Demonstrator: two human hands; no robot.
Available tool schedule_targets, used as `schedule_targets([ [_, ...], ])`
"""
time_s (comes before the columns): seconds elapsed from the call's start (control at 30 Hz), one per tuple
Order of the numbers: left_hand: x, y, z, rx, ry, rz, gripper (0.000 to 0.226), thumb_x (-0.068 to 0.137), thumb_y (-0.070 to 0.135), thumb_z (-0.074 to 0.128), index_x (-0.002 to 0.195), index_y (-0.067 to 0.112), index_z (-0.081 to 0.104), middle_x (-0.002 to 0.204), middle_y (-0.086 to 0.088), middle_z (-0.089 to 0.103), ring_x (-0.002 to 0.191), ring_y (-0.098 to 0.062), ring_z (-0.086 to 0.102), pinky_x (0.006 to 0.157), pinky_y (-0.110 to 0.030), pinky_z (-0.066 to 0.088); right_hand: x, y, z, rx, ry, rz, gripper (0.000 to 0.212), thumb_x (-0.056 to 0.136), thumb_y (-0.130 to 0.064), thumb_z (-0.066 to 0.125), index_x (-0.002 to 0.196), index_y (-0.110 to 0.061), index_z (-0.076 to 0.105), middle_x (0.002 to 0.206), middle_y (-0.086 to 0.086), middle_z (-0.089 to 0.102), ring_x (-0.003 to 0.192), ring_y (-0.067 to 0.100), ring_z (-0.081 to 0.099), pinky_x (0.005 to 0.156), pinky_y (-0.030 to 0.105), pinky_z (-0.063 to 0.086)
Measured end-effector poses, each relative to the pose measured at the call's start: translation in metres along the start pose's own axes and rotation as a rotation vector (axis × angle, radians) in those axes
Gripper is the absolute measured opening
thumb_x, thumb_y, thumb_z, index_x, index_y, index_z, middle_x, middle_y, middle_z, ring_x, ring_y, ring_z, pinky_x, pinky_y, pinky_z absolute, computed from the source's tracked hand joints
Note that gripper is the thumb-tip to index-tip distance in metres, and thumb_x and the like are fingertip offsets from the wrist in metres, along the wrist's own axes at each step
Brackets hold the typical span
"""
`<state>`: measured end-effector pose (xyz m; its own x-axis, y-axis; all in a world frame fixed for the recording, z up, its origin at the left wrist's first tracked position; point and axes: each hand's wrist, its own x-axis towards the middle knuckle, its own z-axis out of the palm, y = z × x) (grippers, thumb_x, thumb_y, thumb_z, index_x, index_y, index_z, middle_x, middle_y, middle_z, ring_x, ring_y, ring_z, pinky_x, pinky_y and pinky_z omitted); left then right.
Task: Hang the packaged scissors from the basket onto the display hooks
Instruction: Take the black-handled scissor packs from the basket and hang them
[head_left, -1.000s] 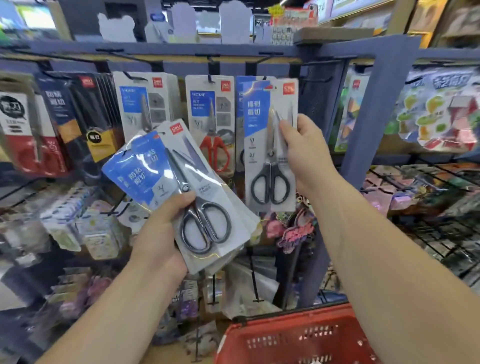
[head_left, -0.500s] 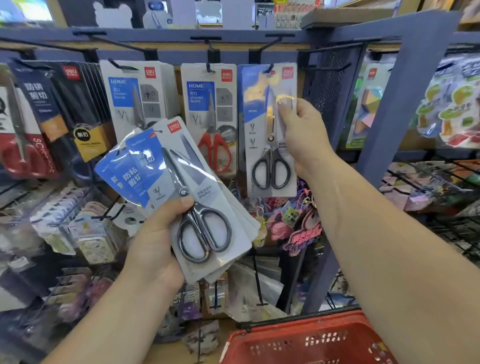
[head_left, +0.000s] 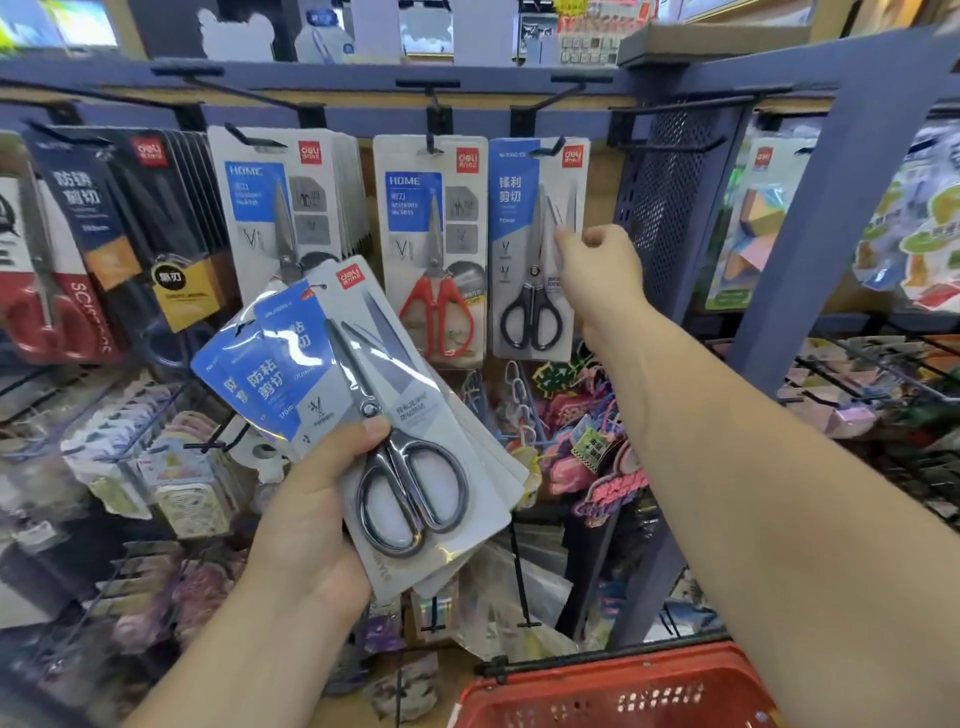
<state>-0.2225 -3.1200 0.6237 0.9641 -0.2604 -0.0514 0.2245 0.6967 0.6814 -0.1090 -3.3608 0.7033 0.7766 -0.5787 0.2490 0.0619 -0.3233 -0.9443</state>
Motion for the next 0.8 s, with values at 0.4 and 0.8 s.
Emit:
schedule_targets([
  [0.4, -0.018, -0.027, -0.002, -0.014, 0.054, -0.147, 0.063, 0.074, 0.008, 0.073, 0.137, 0.009, 0.066, 0.13, -0.028, 0.069, 0.108, -0.044, 0.071, 0.082, -0.057, 0.063, -0.204, 0.04, -0.04, 0.069, -0.61, -0.009, 0.064, 0.064, -0.056, 0.088, 0.122, -0.045, 0.062, 0.125, -0.017, 0.066, 0.117, 0.001, 0.064, 0.098, 0.035, 0.055],
  [0.8, -0.023, -0.05, 0.023, -0.019, 0.113, -0.057, 0.042, 0.076, 0.013, 0.073, 0.117, 0.016, 0.073, 0.109, -0.019, 0.079, 0.086, -0.036, 0.079, 0.068, -0.053, 0.065, -0.217, 0.063, -0.046, 0.258, -0.387, 0.024, 0.04, 0.079, -0.009, 0.089, 0.112, -0.028, 0.075, 0.106, -0.001, 0.078, 0.099, 0.022, 0.076, 0.089, 0.052, 0.062],
])
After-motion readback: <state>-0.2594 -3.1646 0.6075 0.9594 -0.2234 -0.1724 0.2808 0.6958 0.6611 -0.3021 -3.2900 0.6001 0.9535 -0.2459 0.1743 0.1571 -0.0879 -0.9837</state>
